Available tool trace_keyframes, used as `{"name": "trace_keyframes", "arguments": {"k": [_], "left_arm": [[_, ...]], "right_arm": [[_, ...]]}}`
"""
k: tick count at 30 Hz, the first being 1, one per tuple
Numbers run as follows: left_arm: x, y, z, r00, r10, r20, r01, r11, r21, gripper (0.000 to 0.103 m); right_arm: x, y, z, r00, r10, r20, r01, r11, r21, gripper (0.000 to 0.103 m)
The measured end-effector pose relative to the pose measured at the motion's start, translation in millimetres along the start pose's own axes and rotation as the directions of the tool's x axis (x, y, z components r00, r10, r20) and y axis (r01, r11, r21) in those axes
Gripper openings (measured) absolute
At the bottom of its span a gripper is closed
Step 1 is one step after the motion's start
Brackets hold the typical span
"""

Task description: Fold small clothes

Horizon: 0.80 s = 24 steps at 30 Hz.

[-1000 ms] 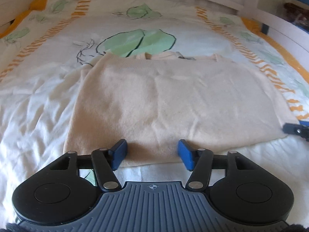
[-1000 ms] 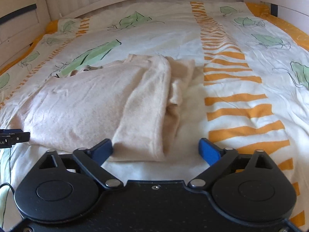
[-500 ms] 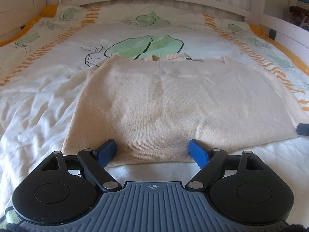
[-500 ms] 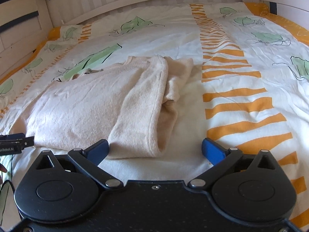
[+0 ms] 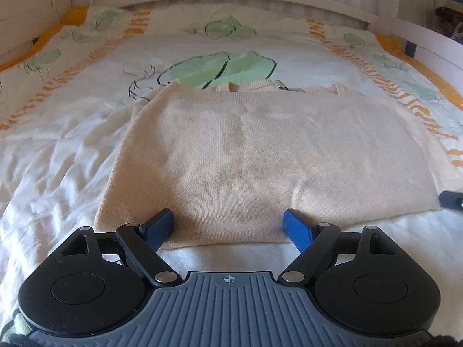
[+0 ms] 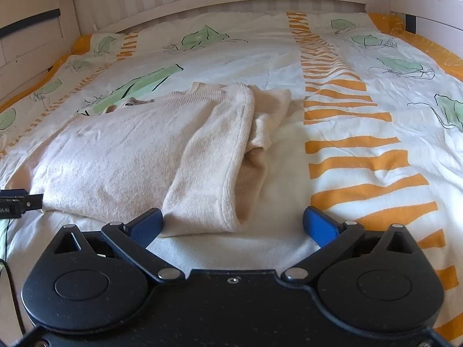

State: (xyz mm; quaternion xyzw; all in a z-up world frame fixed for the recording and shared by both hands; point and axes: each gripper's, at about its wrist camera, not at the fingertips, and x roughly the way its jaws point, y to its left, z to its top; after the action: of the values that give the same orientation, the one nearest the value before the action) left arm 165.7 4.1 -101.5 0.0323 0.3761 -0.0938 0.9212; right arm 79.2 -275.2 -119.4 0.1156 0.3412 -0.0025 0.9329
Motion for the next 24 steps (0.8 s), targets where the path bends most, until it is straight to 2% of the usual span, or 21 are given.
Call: {"name": "trace_keyframes", "arguments": {"k": [3, 7, 9, 16, 19, 21, 24], "left_arm": [[-11, -3, 7, 1.000, -0.007, -0.013, 0.007, 1.000, -0.013, 0.081], [-26, -20, 15, 0.999, -0.007, 0.048, 0.006, 1.000, 0.010, 0.081], [-27, -30, 21, 0.999, -0.016, 0.050, 0.015, 1.000, 0.016, 0.081], [-11, -62, 29, 0.999, -0.046, 0.017, 0.046, 0.998, 0.041, 0.081], [1, -69, 24, 0.999, -0.043, -0.030, 0.045, 0.997, 0.057, 0.081], [11, -69, 18, 0.995, -0.041, -0.086, 0.045, 0.998, 0.047, 0.082], [14, -63, 12, 0.995, -0.060, -0.077, 0.061, 0.998, 0.012, 0.084]], "right_arm": [[0, -1, 0, 1.000, 0.003, 0.002, -0.003, 1.000, 0.004, 0.103], [0, -1, 0, 1.000, 0.000, 0.001, 0.000, 1.000, 0.000, 0.103], [0, -1, 0, 1.000, 0.000, 0.001, 0.000, 1.000, 0.001, 0.103], [0, -1, 0, 1.000, 0.000, 0.003, 0.000, 1.000, 0.002, 0.103], [0, -1, 0, 1.000, 0.002, 0.005, -0.002, 1.000, 0.005, 0.103], [1, -1, 0, 1.000, 0.001, 0.006, -0.001, 1.000, 0.006, 0.103], [1, -1, 0, 1.000, 0.001, 0.007, -0.001, 1.000, 0.006, 0.103]]}}
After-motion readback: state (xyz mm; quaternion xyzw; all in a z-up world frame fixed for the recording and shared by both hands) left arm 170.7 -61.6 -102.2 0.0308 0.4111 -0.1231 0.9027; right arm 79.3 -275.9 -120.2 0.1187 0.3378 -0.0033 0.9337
